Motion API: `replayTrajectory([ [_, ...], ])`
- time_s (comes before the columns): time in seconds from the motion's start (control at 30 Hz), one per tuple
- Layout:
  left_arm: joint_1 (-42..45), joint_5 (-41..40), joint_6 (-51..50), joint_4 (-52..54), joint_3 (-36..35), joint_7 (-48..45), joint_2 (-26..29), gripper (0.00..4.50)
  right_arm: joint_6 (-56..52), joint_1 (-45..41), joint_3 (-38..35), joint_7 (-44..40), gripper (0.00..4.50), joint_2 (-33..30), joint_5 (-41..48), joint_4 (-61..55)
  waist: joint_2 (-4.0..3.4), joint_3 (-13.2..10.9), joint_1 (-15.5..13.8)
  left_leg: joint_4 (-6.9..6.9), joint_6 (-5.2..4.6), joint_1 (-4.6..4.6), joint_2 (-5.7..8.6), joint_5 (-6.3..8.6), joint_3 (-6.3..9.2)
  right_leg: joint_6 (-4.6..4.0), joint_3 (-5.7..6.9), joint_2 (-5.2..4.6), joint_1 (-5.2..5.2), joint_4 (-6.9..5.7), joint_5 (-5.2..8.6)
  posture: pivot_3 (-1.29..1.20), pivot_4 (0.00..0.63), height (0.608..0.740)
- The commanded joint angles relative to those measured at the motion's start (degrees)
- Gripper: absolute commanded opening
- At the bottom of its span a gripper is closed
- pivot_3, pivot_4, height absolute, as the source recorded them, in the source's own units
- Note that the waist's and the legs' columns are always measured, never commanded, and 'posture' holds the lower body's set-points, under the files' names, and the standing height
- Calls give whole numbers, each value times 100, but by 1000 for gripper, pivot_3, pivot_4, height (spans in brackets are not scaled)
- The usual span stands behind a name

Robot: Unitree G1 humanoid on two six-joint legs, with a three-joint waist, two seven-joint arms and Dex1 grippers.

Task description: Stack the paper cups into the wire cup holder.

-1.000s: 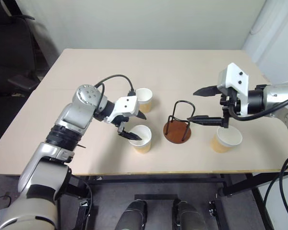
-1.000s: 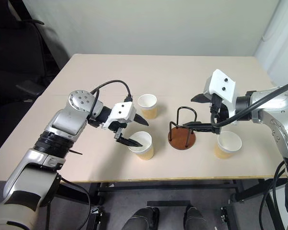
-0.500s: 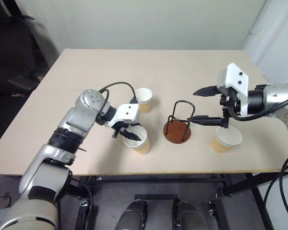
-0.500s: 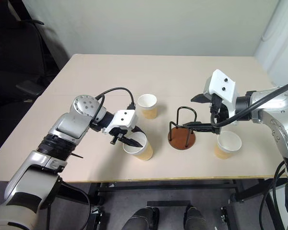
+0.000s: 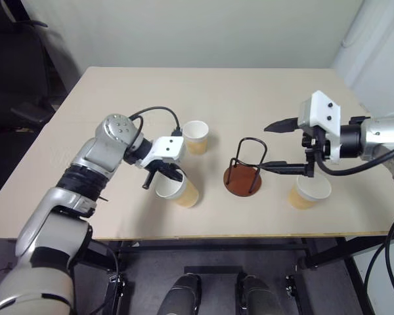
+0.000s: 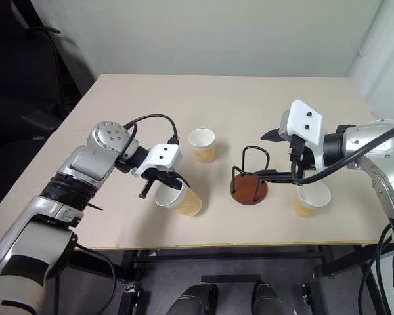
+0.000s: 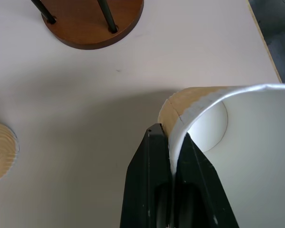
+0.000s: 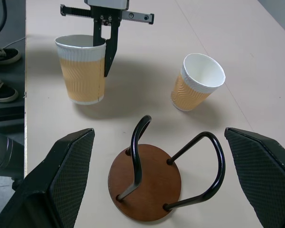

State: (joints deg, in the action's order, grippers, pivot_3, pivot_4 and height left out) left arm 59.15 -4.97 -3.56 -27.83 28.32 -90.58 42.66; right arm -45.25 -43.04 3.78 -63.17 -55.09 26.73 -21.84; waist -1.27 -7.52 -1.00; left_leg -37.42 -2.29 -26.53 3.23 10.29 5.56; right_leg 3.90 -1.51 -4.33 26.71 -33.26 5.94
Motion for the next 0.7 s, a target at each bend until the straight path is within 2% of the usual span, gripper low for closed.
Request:
replayTrajectory([
  [0.03,872,-417,172,-339,227,-192,170,31,253,-57,-104,-135,4500,-80,0,9,1,0,-9,-2,0,-2,0,0,0,1,1,0,1,0,-1,0,150,740],
  [0.23,2251,-770,381,-1493,751,-192,-138,31,489,60,-210,-501,4500,-279,44,277,0,0,-35,-55,17,-49,3,36,6,7,3,1,13,3,-6,0,150,740],
  [0.37,2811,-1023,481,-2012,1072,-192,-396,31,749,258,-177,-685,4500,-496,-116,403,1,1,-37,-61,32,-52,8,66,2,14,-3,-3,7,21,-6,0,150,740],
  [0.5,3227,-1169,677,-2407,1284,-192,-664,31,1292,489,-152,-880,4500,-825,-509,794,3,-1,-44,-68,-4,-61,4,61,1,37,-2,-6,10,24,4,0,150,740],
  [0.7,3453,-1335,839,-2684,1471,-192,-938,31,1445,458,-347,-928,4500,-1045,-605,1125,3,-1,-43,-73,-44,-60,2,70,-21,61,-8,-5,11,25,21,0,150,740],
])
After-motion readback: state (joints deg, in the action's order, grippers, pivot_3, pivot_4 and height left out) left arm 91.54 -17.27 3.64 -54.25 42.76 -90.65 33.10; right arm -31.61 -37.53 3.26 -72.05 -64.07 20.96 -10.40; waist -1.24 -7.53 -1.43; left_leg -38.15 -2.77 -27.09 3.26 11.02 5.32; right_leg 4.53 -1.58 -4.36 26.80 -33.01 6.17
